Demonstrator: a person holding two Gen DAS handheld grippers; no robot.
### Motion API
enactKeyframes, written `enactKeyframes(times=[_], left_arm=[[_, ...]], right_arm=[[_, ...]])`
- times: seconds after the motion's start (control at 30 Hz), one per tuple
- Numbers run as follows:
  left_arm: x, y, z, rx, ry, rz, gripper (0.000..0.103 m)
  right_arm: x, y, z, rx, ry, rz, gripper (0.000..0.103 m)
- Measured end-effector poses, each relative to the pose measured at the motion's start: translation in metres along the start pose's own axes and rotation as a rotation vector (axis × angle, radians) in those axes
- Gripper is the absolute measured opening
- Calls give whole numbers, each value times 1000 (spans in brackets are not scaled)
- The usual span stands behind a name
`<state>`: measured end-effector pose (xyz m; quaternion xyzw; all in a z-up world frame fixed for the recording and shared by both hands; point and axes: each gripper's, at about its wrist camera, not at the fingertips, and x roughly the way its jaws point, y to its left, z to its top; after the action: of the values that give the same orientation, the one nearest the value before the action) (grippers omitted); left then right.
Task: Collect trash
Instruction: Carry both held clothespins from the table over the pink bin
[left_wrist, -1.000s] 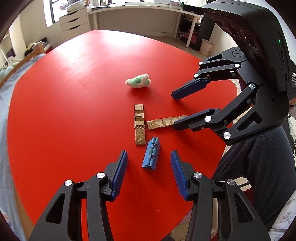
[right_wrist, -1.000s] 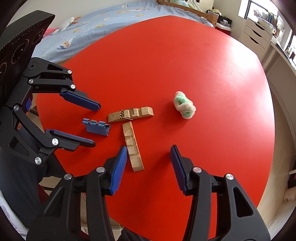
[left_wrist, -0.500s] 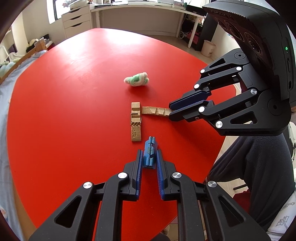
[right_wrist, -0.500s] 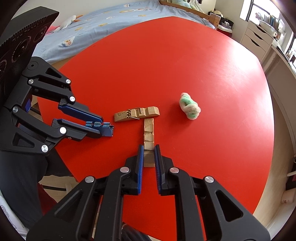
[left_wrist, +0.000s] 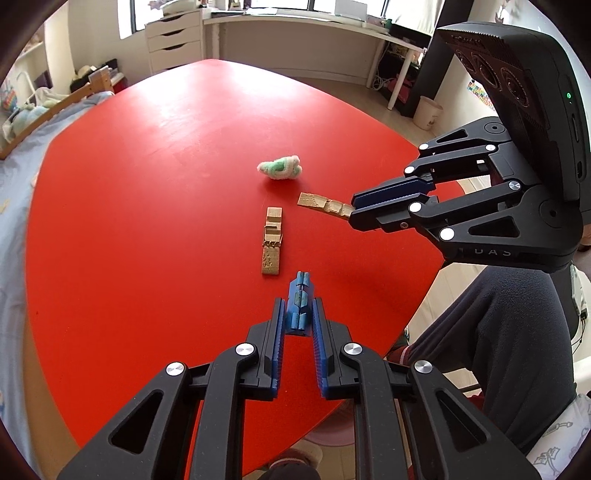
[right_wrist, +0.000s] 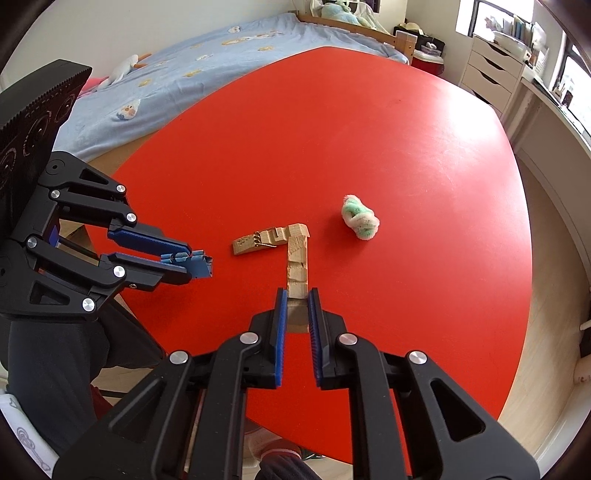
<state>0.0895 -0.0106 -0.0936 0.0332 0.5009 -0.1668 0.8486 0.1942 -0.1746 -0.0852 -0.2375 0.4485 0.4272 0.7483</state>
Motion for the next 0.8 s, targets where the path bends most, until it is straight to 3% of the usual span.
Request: enactKeyframes(times=[0.8], left_arm=[[-88, -41, -32, -129, -166, 53, 14]], right_arm=[[-104, 47, -36, 83, -191, 0, 11]])
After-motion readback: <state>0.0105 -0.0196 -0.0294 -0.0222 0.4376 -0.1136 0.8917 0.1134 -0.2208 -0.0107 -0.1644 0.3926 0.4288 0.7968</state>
